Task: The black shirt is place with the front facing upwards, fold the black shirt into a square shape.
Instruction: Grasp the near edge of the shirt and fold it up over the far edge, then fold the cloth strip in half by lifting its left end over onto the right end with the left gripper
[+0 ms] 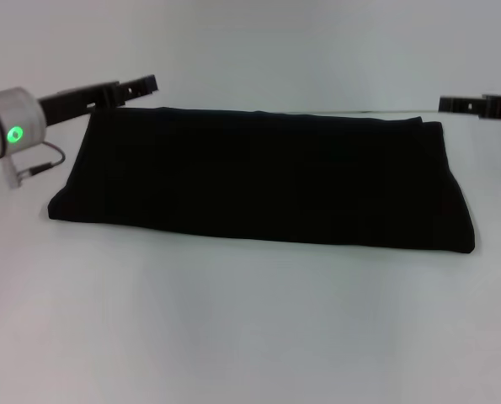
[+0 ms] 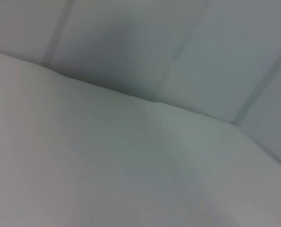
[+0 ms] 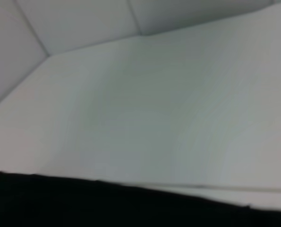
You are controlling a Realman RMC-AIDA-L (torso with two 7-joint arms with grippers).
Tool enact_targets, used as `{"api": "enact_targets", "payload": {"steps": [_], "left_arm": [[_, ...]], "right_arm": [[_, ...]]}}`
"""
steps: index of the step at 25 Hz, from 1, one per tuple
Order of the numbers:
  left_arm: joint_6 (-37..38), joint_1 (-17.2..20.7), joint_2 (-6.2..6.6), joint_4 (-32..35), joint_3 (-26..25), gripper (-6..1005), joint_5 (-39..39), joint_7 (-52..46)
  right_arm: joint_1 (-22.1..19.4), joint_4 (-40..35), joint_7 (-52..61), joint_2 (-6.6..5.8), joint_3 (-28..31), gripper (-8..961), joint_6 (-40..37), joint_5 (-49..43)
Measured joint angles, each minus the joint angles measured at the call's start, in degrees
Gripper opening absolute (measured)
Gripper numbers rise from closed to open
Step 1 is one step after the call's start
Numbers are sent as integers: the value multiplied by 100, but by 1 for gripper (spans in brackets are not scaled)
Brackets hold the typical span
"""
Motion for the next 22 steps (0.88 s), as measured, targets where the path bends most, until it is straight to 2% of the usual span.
{"api": "enact_targets", "payload": {"steps": [2,5,7,11,15,19,22], "left_arm": [[763,204,3,218,-8,762,-4,3],[1548,472,29,417,-1,829,1,29],[1928,631,71,499,7,829,13,22],[2561,914,196,559,7,828,16,-68],[2751,1095,298,569,9,828,47,-273],[2460,1273,354,586,9,827,58,-365],[2231,1320,367,594,8,827,94,-374]], "right_arm": [[-170,-241,260,1,-2,738,-543,1],[-386,-428,585,-11,27,798,-1195,1],[-495,-486,787,-43,36,838,-1582,0],[-674,-532,1021,-143,38,836,-2255,-4],[-834,-517,1201,-274,80,834,-2538,-9],[-939,-476,1405,-400,50,833,-2544,-93],[-961,-467,1487,-432,58,831,-2505,-273]]}}
